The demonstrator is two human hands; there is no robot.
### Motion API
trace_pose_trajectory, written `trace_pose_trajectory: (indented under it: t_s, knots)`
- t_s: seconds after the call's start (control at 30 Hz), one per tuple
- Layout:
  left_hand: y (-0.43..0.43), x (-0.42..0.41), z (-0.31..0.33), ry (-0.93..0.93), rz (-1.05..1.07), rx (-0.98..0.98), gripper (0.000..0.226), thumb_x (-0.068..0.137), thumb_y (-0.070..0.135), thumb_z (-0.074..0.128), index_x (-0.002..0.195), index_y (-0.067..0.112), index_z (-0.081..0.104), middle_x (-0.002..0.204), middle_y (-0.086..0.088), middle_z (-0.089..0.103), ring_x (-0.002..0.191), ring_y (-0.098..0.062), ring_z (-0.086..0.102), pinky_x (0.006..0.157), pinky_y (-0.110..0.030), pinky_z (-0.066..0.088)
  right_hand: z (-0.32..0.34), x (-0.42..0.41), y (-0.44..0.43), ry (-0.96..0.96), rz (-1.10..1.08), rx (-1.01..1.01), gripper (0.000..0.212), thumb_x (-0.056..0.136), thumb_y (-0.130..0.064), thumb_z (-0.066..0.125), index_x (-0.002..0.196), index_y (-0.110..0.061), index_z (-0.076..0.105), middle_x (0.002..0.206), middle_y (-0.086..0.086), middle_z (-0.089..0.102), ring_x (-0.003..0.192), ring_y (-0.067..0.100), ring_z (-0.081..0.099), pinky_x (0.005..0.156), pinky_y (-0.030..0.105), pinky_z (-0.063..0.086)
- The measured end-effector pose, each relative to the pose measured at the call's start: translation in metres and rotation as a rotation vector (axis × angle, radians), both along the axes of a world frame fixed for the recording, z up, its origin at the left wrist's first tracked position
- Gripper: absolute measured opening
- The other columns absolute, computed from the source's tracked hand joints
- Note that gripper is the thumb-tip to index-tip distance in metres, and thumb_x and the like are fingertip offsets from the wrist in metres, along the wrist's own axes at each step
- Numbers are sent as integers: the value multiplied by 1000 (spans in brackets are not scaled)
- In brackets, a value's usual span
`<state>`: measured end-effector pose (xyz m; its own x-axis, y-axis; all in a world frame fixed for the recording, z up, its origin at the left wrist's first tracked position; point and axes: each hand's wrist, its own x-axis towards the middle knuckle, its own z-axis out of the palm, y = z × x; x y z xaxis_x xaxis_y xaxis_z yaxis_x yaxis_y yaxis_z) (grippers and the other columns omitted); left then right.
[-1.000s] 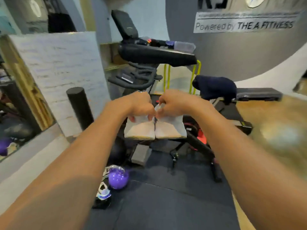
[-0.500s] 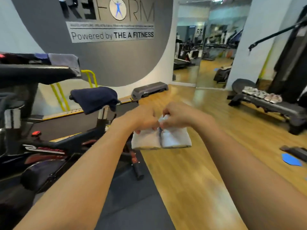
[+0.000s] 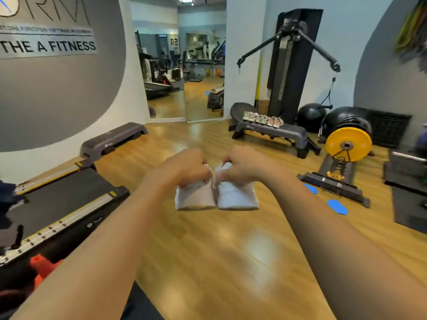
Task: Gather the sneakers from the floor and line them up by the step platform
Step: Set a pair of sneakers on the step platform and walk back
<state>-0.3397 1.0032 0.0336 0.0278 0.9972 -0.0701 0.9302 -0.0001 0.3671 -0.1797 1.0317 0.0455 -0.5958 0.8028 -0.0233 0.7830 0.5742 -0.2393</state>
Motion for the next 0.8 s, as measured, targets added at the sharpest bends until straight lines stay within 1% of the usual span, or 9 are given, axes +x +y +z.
trace_pose_trajectory:
  t_s: [0.1,0.2,0.27,0.33,0.4,0.47,0.63,0.73,0.8]
  knots:
    - [67,4,7,27,-92,-12,14,71,25,67,72,11,64,71,-11,64,61,-29,65,46,-32,52,3,8,49,-1,-79,11,47,85,-51,61,106,-10,69,100,9,66,89,26,57,69,34,46]
    - [139,16,10,63,-187,13,11,71,25,67,70,15,64,68,-8,62,62,-26,62,50,-30,50,6,20,105,-6,-156,24,47,86,-50,59,107,-9,69,105,11,66,95,29,58,79,40,50]
    - [188,28,8,85,-241,31,11,72,27,66,66,19,61,66,-4,59,60,-22,58,50,-28,47,5,31,147,11,-216,22,44,86,-48,61,107,-10,69,106,11,66,96,29,58,81,40,50]
    - [236,37,1,101,-287,37,16,73,28,66,61,22,57,66,-1,58,61,-19,56,49,-26,40,1,43,191,17,-259,12,41,85,-46,62,104,-10,70,104,10,66,94,28,58,78,39,50]
    - [292,48,-7,89,-307,42,17,72,29,66,59,22,56,68,0,58,64,-19,56,49,-25,37,-6,56,243,25,-289,7,37,85,-44,63,99,-10,69,99,10,66,90,27,58,70,36,47]
    - [344,59,-12,75,-310,40,16,72,30,65,60,22,57,70,0,58,66,-19,57,49,-25,36,-12,67,293,35,-311,2,33,84,-43,64,93,-11,68,93,8,64,86,26,57,62,33,42]
    - [476,86,-14,70,-346,38,15,72,27,62,62,21,53,73,-2,56,74,-24,57,52,-28,37,-18,99,421,74,-376,-20,26,82,-39,64,86,-14,65,85,4,60,82,25,56,58,32,40]
    - [547,98,-9,84,-354,45,16,75,27,60,63,21,51,71,2,53,72,-22,55,51,-28,35,-14,113,494,79,-390,-11,33,82,-41,65,99,-14,69,97,6,66,88,25,59,72,39,50]
    - [600,105,-8,72,-356,50,17,77,26,60,64,21,50,72,2,53,72,-21,54,51,-28,36,-13,121,545,81,-396,-3,35,82,-42,66,104,-15,69,101,6,67,92,24,60,79,42,53]
